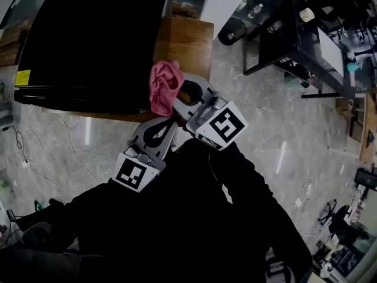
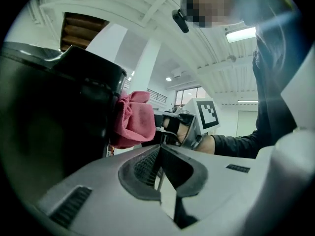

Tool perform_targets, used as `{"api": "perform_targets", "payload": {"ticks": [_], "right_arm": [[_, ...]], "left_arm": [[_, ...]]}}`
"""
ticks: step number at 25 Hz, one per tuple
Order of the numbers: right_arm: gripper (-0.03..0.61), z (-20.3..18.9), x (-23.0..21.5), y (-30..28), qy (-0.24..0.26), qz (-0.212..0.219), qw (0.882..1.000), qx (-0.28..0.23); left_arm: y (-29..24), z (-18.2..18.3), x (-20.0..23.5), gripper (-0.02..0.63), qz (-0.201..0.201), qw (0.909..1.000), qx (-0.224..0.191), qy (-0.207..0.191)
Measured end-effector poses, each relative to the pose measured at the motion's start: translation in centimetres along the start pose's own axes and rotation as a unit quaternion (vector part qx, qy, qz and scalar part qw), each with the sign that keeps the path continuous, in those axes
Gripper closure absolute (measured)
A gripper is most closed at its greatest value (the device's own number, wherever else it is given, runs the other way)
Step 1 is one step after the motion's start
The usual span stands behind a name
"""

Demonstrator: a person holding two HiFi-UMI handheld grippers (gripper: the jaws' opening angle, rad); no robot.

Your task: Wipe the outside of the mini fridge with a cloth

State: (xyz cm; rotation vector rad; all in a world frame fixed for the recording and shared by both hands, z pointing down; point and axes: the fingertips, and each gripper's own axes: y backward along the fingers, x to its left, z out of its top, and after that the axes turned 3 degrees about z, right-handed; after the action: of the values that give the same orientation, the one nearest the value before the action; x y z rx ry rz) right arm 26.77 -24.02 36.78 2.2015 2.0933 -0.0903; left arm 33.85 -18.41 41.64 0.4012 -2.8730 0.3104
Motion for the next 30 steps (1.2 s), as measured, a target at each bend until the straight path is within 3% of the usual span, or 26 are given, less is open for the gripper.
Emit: {"api": "perform_targets", "payload": {"ticks": [7, 11, 13, 18, 30], "right_arm": [[0.519, -0.5, -3.7, 0.2, -0.025, 0.036, 0.999, -0.026], [0.52, -0.9, -6.2, -0.8, -0.015, 0.04, 0.998, -0.047], [0.52, -1.0, -7.5, -1.0, -0.006, 0.031, 0.997, -0.063], [0.52, -1.3, -11.6, -2.3, -0.021, -0.014, 0.995, -0.098], [0.523, -1.0, -23.8, -6.0, 0.001, -0.09, 0.993, -0.079]], "left_arm": [[-2.2, 1.4, 0.3, 0.609, 0.112, 0.9927, -0.044, -0.005], [-3.5, 4.0, 0.1, 0.609, 0.171, 0.977, -0.127, 0.002], [-4.4, 4.8, 0.4, 0.609, 0.201, 0.9685, -0.146, -0.006], [-5.5, 4.1, 2.2, 0.609, 0.259, 0.9575, -0.117, -0.047], [-6.5, 5.5, 2.8, 0.609, 0.309, 0.941, -0.115, -0.076]]}}
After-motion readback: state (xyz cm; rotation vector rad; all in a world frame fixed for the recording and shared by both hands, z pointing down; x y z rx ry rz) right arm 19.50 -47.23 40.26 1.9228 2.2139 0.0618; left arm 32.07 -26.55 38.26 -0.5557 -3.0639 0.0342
